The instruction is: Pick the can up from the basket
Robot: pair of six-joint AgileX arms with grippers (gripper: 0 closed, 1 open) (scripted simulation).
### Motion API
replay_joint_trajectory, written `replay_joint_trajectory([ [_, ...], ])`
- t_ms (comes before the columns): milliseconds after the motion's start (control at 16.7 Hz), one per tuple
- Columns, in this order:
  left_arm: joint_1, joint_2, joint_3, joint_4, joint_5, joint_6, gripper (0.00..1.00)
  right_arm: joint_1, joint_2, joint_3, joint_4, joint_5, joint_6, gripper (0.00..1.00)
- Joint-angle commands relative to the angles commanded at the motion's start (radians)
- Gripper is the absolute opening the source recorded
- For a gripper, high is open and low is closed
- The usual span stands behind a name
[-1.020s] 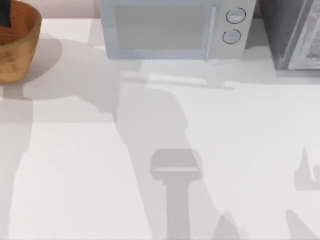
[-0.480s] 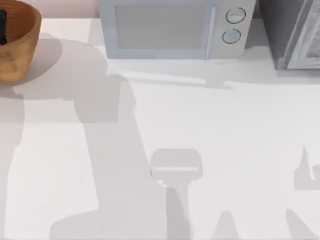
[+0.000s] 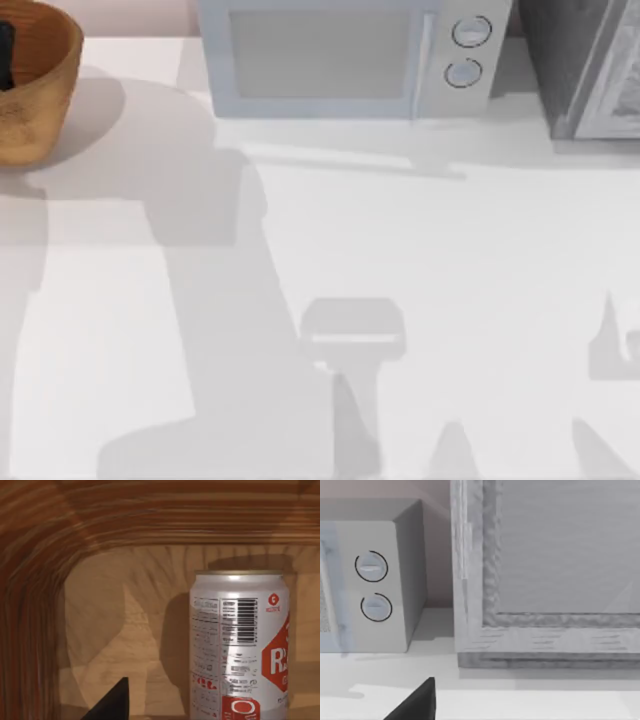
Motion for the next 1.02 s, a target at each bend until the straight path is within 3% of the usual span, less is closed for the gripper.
replay_joint_trajectory([
  [600, -0.013, 0.084, -0.048, 0.132, -0.003, -0.015, 1.00, 0.000, 0.000, 0.000, 0.000, 0.000, 0.000, 1.00],
  [1020, -0.013, 0.084, -0.048, 0.132, -0.003, -0.015, 0.47, 0.000, 0.000, 0.000, 0.000, 0.000, 0.000, 1.00],
])
